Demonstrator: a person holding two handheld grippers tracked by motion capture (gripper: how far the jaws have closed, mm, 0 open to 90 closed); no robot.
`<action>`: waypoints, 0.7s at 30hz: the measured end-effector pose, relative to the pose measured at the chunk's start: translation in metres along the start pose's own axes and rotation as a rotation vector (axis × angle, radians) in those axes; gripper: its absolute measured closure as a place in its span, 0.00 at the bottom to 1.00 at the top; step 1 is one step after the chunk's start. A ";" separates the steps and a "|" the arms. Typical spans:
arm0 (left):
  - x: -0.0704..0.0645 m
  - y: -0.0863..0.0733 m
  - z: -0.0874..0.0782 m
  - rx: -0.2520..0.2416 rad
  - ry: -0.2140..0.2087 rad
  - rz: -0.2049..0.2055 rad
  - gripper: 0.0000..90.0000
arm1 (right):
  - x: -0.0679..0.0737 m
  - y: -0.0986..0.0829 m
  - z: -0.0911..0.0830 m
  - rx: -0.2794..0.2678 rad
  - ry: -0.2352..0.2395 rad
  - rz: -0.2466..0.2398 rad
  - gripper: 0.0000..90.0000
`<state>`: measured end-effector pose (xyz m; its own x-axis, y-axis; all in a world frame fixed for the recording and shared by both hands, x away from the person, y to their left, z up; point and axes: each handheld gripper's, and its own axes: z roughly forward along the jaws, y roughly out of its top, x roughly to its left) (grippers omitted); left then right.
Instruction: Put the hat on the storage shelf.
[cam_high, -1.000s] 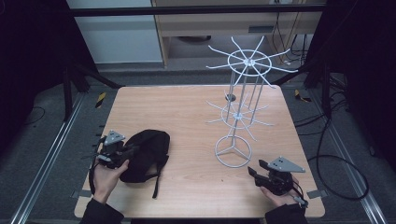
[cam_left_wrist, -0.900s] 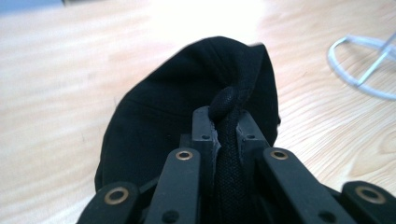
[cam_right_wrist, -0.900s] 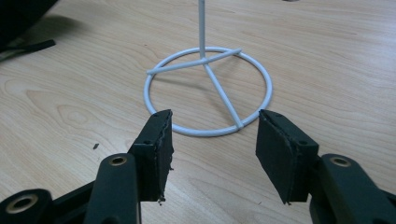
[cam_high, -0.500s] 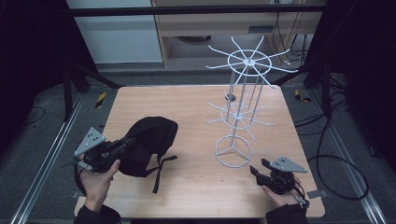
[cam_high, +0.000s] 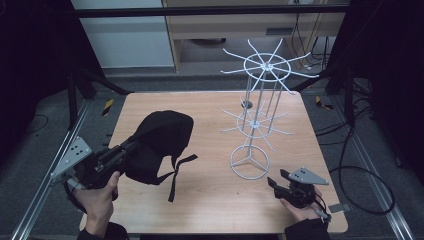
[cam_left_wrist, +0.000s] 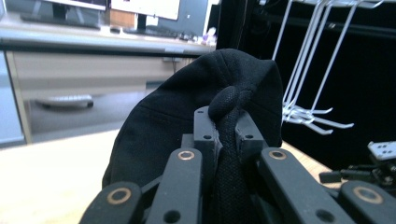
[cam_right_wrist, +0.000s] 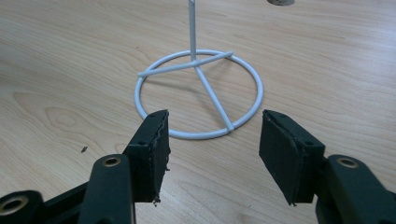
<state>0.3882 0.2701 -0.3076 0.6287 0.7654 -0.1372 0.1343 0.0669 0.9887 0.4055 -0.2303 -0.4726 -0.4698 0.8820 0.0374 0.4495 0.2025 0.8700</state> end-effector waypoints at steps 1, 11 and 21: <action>-0.002 0.002 0.000 -0.014 -0.004 0.001 0.91 | 0.000 0.000 0.000 -0.001 0.000 0.003 0.48; -0.016 0.022 0.009 -0.121 -0.064 -0.041 0.92 | -0.001 0.000 0.001 0.000 -0.002 0.000 0.47; -0.023 0.055 0.027 -0.203 -0.089 -0.077 0.92 | -0.001 0.000 0.002 0.000 -0.003 -0.001 0.47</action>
<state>0.4016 0.2388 -0.2522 0.6886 0.6946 -0.2082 0.0330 0.2569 0.9659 0.4068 -0.2302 -0.4738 -0.4680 0.8830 0.0356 0.4494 0.2031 0.8699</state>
